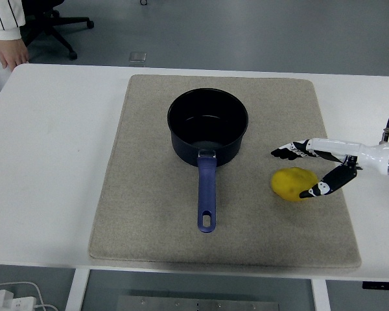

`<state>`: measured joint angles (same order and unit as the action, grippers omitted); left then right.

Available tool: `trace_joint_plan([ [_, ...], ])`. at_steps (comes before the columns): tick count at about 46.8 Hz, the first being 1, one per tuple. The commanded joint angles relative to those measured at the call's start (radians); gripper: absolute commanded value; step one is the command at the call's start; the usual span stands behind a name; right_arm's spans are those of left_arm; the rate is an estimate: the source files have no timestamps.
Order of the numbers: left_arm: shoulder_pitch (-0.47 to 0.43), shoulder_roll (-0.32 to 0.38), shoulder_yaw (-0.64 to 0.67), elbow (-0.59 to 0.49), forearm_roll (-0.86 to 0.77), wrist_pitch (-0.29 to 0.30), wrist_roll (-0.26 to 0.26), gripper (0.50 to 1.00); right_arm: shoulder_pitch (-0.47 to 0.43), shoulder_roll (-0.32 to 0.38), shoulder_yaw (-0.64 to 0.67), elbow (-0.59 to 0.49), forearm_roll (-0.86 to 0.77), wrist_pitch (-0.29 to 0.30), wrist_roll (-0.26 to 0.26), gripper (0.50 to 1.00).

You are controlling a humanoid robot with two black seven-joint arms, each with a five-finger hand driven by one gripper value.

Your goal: Put the potato in the blue pot

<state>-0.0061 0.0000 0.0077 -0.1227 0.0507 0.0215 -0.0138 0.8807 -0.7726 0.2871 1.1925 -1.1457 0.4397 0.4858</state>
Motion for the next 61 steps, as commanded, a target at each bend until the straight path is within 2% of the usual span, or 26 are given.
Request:
trace_joint_plan([
  [1, 0.000, 0.000, 0.000, 0.000, 0.000, 0.000, 0.000, 0.996, 0.000, -0.002, 0.001, -0.001, -0.005, -0.012, 0.011, 0.932],
  [11, 0.000, 0.000, 0.000, 0.000, 0.000, 0.000, 0.000, 0.996, -0.008, -0.004, -0.014, -0.001, -0.002, -0.105, 0.036, 0.932],
  [24, 0.000, 0.000, 0.000, 0.000, 0.000, 0.000, 0.000, 0.996, -0.006, -0.047, -0.069, 0.001, 0.004, -0.110, 0.125, 0.932],
  [32, 0.000, 0.000, 0.000, 0.000, 0.000, 0.000, 0.000, 0.996, -0.017, -0.040, -0.071, 0.001, 0.004, -0.133, 0.125, 0.932],
  [47, 0.000, 0.000, 0.000, 0.000, 0.000, 0.000, 0.000, 0.996, -0.045, -0.028, -0.095, 0.007, -0.005, -0.248, 0.125, 0.932],
  [61, 0.000, 0.000, 0.000, 0.000, 0.000, 0.000, 0.000, 0.996, -0.052, -0.027, -0.101, 0.006, -0.022, -0.274, 0.125, 0.932],
])
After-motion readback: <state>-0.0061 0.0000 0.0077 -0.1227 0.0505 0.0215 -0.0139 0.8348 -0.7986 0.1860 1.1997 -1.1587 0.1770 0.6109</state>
